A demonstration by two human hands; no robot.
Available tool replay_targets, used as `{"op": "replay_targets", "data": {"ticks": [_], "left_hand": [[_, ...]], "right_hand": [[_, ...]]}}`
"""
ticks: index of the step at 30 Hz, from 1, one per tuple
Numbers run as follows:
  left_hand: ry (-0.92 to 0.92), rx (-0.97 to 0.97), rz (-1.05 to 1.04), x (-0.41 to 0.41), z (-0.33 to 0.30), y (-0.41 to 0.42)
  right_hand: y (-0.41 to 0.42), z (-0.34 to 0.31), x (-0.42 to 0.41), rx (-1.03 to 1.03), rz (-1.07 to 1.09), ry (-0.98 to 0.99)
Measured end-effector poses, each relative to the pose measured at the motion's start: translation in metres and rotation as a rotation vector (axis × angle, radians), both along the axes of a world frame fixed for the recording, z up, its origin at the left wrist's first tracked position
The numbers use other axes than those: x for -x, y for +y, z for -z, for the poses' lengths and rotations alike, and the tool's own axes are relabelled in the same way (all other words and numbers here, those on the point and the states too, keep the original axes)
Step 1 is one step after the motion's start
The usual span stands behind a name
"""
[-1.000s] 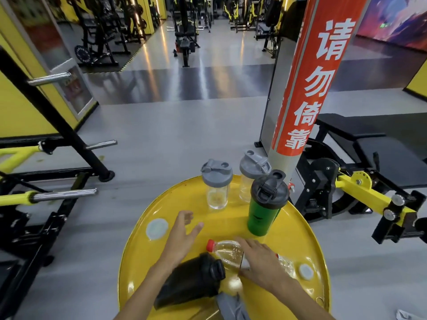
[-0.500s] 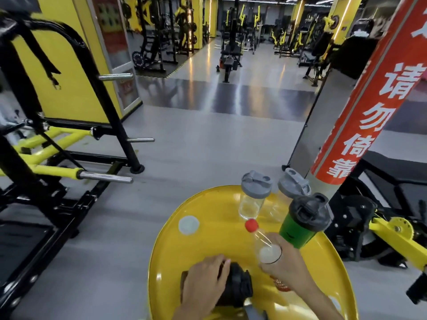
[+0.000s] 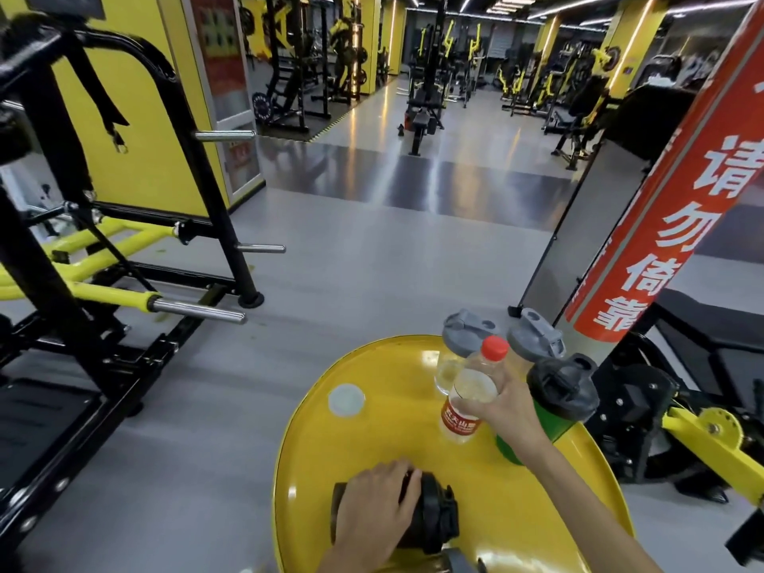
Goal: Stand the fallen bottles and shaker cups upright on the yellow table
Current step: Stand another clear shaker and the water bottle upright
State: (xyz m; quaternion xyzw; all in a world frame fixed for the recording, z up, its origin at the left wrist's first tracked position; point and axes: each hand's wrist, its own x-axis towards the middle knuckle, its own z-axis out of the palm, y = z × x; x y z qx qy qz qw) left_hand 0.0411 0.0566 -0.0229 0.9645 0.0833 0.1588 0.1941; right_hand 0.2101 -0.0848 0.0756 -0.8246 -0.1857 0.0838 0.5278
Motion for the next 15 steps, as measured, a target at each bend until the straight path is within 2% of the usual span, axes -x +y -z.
{"op": "replay_targets", "data": {"ticks": [7, 15], "left_hand": [[0.009, -0.095, -0.009, 0.0, 0.001, 0.0], [0.036, -0.023, 0.001, 0.002, -0.003, 0.001]], "right_hand": [[0.016, 0.029, -0.007, 0.022, 0.066, 0.093], [0.014, 0.03, -0.014, 0.094, 0.014, 0.112]]}}
